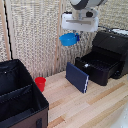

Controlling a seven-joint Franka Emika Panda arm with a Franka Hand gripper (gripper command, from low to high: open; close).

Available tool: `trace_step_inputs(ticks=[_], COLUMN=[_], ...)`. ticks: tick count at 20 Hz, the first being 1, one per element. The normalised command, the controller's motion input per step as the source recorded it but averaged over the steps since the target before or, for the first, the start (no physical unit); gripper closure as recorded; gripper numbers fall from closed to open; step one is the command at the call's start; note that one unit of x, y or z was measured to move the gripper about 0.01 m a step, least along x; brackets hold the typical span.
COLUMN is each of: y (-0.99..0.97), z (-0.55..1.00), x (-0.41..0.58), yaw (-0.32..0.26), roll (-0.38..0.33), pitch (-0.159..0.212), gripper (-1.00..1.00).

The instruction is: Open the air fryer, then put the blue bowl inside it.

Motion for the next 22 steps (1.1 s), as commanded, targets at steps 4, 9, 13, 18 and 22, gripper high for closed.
trace_step_inputs(ticks=[4, 9, 13, 18, 22], y=[-0.65, -0.71, -0.75, -0.76, -0.72], z=[0.12, 0.07, 0.04, -0.04, -0.13], x=[0.026, 0.041, 0.041, 0.153, 0.266], yaw=[-0.201, -0.177, -0.157, -0.129, -0.122], roll=[0.0, 0.0, 0.0, 0.01, 0.02], pitch=[0.003, 0.0, 0.0, 0.001, 0.022], gripper=[1.0, 1.0, 1.0, 1.0, 1.0])
